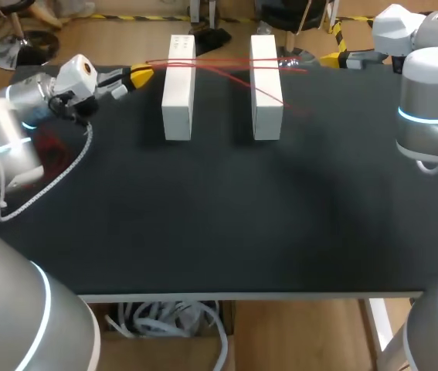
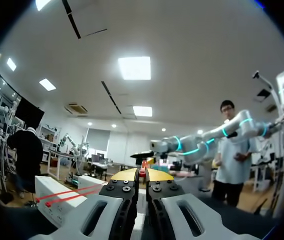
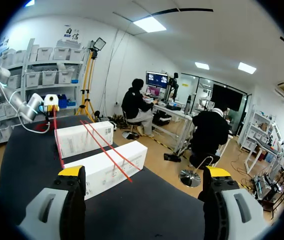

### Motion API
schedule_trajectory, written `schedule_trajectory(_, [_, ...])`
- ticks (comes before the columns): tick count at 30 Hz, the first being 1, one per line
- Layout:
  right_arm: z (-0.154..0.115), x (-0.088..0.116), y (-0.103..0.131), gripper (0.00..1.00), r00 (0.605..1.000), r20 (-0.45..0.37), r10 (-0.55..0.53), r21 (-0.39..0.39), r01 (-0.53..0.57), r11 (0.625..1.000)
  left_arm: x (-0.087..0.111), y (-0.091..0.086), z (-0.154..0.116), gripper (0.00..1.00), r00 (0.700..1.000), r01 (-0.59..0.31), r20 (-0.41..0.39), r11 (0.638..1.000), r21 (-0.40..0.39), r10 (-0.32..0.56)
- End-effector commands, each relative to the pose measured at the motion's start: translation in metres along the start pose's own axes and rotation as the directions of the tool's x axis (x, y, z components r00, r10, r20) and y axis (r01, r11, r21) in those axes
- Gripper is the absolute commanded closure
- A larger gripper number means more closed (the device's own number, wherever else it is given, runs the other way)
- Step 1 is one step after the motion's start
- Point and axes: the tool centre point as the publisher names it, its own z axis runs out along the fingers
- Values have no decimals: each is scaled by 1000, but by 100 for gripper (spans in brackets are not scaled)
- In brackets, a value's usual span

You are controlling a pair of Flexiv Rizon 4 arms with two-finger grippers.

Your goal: Grab the tape and strap the tape.

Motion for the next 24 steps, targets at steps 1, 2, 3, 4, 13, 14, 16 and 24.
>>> schedule_trajectory(1, [0,0,0,0,1000,-1,0,2,0,1000,15,-2,2,100,999,-9,31,1000,21,9])
schedule_trajectory(2, [0,0,0,0,1000,-1,0,2,0,1000,17,-3,3,100,1000,-8,28,999,37,7])
schedule_trajectory(3, [0,0,0,0,1000,-1,0,2,0,1000,19,-5,3,100,1000,-10,26,999,47,9])
schedule_trajectory(4, [0,0,0,0,1000,-1,0,2,0,1000,22,-7,4,100,1000,-13,25,999,43,12])
schedule_trajectory(13, [0,0,0,0,1000,-1,0,2,0,1000,42,-30,13,100,998,-58,30,996,71,56])
schedule_trajectory(14, [0,0,0,0,1000,-1,0,2,0,1000,44,-32,14,100,998,-61,31,996,72,59])
schedule_trajectory(16, [0,0,0,0,1000,-1,0,2,0,1000,49,-36,15,100,997,-69,36,995,77,66])
schedule_trajectory(24, [0,0,0,0,1000,-1,0,2,0,1000,67,-52,17,100,994,-91,61,991,93,86])
